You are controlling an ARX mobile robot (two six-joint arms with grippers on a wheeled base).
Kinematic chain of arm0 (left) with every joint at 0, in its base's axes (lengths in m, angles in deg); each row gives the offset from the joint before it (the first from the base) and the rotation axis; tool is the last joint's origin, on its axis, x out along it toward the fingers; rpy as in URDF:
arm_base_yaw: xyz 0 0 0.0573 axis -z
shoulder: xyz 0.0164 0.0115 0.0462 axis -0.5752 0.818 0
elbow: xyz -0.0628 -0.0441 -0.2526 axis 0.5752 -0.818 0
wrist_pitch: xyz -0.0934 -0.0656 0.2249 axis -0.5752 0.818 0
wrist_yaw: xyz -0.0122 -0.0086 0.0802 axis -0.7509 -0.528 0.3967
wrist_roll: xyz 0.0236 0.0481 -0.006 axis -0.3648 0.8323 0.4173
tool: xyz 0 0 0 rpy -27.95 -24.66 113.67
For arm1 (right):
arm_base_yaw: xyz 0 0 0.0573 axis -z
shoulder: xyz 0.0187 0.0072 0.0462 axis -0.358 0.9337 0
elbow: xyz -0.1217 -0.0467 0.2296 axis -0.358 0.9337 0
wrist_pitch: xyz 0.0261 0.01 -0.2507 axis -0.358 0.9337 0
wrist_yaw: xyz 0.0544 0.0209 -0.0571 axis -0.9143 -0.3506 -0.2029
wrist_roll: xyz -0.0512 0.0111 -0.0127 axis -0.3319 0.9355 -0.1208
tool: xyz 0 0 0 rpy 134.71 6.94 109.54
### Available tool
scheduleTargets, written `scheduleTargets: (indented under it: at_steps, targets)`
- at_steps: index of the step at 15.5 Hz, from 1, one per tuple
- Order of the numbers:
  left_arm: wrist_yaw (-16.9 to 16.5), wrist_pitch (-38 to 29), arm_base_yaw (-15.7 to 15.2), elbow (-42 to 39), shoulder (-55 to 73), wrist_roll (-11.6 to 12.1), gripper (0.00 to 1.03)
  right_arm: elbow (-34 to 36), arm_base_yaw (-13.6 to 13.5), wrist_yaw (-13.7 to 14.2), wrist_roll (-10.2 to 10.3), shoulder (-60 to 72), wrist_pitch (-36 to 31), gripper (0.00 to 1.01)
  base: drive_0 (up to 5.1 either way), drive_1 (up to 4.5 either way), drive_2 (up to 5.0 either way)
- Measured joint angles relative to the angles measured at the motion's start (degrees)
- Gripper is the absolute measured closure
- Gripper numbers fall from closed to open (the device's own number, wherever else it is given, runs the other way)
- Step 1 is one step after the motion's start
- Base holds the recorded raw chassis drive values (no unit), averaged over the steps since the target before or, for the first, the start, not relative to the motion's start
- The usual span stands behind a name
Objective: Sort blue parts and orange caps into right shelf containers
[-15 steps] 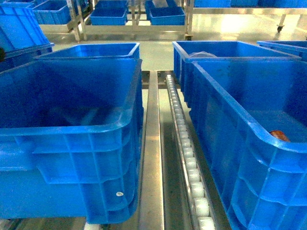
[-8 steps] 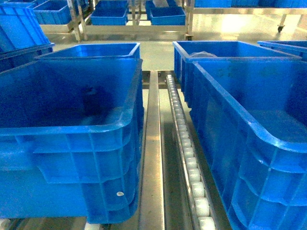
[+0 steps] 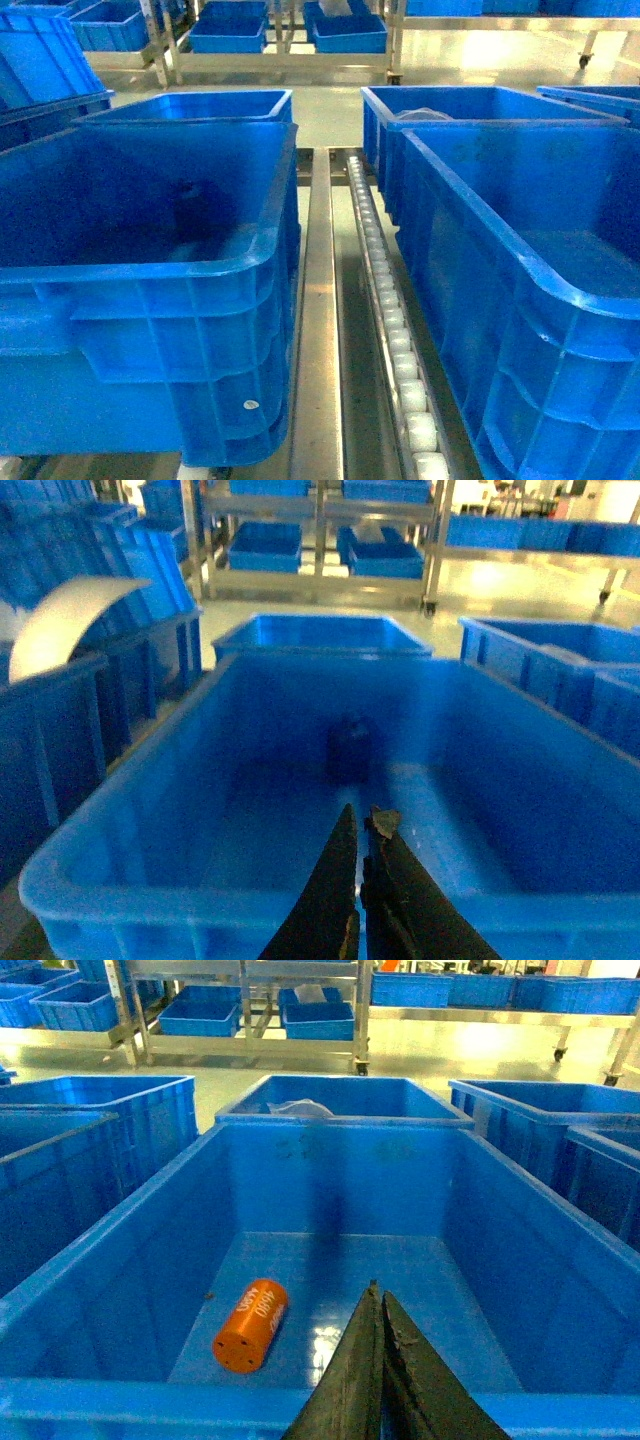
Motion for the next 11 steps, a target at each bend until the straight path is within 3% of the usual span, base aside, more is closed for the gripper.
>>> scheduleTargets:
  at_steps: [2, 5, 7, 11]
  targets:
    - [0.0, 5.4, 0.0, -1.7, -4.7, 0.0, 1.01, 2.5, 0.0, 0.0, 0.0, -1.9, -1.6, 1.00, 0.0, 0.00, 0.0]
    - [0.0, 11.2, 0.0, -1.7, -12.4, 0.0, 1.01, 3.3, 0.0, 0.0, 0.0, -8.7, 4.7, 1.00, 0.0, 0.00, 0.0]
    - [0.0, 24.2, 0.0, -1.7, -26.2, 0.0, 1.01, 3.3, 0.0, 0.0, 0.0, -22.3, 17.8, 1.00, 0.0, 0.00, 0.0]
    - [0.0, 29.9, 0.0, -1.7, -32.0, 0.0, 1.01, 3.3, 0.0, 0.0, 0.0, -28.1, 23.5, 1.00, 0.0, 0.00, 0.0]
